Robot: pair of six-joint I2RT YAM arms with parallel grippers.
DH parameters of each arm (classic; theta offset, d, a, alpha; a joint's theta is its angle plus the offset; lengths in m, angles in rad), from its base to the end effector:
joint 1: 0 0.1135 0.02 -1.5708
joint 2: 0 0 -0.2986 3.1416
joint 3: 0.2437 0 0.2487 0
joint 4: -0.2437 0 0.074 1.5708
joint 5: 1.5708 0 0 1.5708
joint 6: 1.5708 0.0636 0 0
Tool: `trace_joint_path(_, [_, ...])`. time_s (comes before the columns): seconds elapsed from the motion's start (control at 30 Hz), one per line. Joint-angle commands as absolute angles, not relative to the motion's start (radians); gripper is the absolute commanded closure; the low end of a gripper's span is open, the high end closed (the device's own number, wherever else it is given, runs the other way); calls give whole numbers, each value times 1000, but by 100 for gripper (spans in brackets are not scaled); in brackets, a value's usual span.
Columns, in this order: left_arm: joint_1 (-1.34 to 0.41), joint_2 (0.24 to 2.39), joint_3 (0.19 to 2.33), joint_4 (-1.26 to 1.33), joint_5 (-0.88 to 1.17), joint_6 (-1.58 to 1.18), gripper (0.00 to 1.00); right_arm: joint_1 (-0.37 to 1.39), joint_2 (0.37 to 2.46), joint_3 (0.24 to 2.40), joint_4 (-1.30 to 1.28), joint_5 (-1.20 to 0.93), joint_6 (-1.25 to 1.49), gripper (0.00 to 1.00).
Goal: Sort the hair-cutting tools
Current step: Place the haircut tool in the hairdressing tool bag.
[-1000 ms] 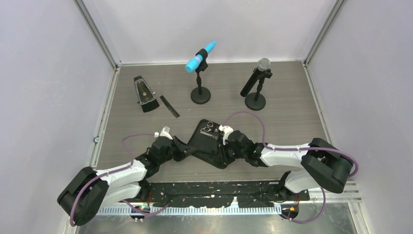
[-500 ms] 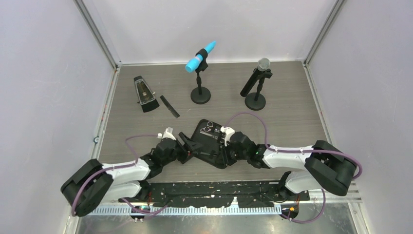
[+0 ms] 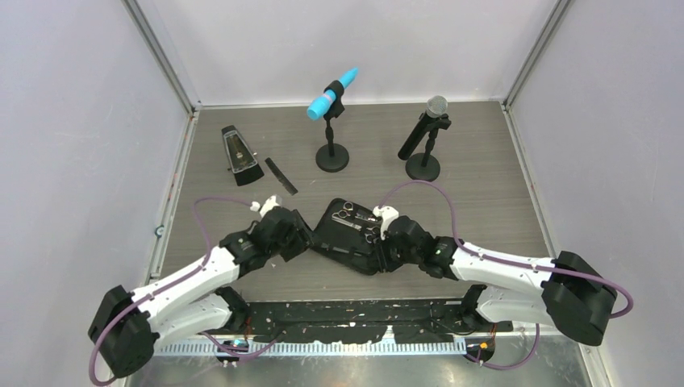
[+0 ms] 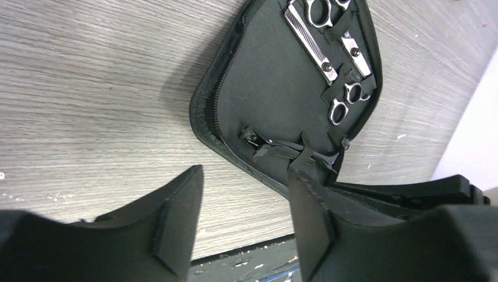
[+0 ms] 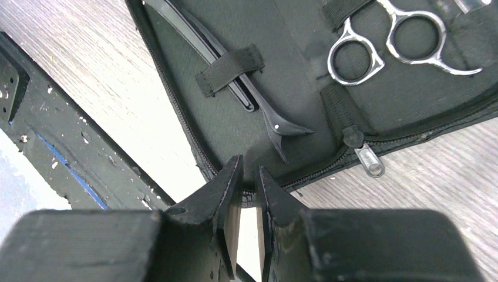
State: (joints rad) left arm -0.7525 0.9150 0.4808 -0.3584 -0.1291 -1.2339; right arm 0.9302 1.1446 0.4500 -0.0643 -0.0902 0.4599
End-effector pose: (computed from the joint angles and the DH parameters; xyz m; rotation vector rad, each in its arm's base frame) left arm 0.1358 -0.1159 0.2054 -0.6617 2.4172 -0.7721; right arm 0.1269 0.1798 0.1825 -0.6209 2.3863 0.7641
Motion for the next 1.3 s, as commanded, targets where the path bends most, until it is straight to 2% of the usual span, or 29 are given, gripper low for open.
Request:
trace_joint_path(0.0, [-753,1033,646,-554,-98,-1122,48,936,1112,513,-133,-34,429,76])
trace_joint_path(0.27, [-752,1151,776,-562,-73,-1062,60,937,1165,493,-61,-111,431,78])
trace_joint_path(0.67, [-752,1270,808,-555,-5,-1095,64,959,1398,431,79,-147,463,79])
trace_joint_path(0.9, [-752,1338,822,-557,24,-1105,67,973,1427,423,88,-121,459,79])
trace_joint_path(1.27, [-752,1412,911,-651,-39,-1072,70,980,1401,393,101,-103,456,80])
